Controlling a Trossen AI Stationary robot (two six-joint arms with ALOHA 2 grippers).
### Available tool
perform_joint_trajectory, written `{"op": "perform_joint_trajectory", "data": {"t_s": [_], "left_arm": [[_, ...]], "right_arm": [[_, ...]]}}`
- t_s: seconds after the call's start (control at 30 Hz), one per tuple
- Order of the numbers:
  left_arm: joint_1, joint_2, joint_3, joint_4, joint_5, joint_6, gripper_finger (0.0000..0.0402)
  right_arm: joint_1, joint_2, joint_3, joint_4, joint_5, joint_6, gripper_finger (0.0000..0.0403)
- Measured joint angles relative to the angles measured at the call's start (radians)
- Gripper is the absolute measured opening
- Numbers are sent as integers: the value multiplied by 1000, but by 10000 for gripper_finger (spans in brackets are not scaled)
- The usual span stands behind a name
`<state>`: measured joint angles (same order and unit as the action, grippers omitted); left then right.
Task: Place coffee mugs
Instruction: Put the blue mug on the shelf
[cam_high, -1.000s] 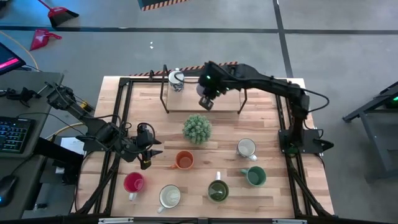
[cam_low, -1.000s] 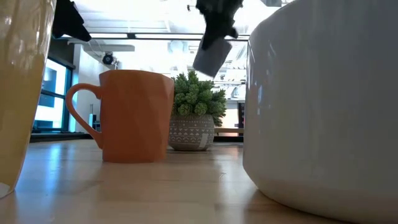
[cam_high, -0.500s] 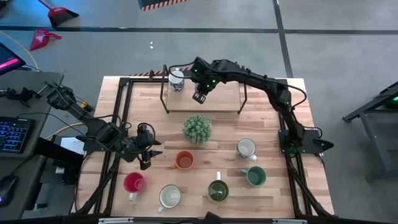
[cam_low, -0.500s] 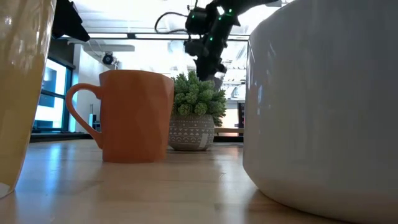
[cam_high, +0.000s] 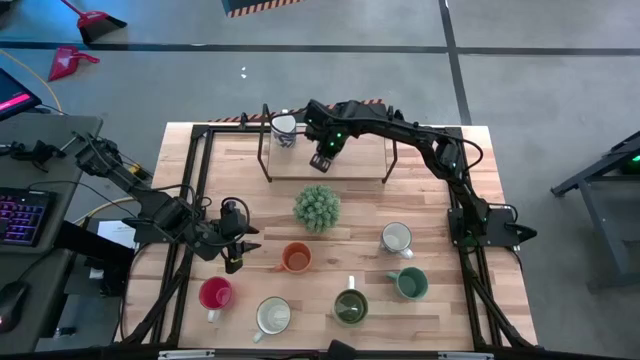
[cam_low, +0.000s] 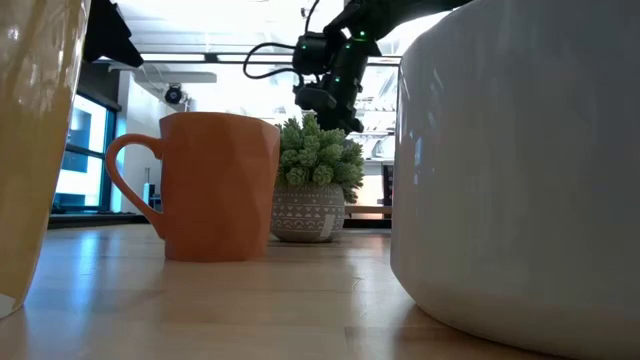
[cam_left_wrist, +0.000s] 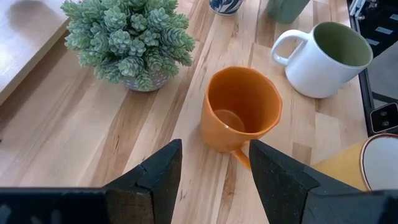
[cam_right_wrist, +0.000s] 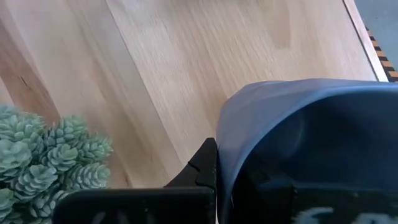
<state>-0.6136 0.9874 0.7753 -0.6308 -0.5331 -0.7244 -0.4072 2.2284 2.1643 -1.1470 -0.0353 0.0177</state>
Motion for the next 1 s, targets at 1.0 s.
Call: {"op": "perform_joint_trajectory", "data": {"t_s": [1.0], "left_arm": [[0, 0, 0, 0, 0, -7, 177]], "right_arm": [[27, 11, -3, -57, -26, 61, 0]]}}
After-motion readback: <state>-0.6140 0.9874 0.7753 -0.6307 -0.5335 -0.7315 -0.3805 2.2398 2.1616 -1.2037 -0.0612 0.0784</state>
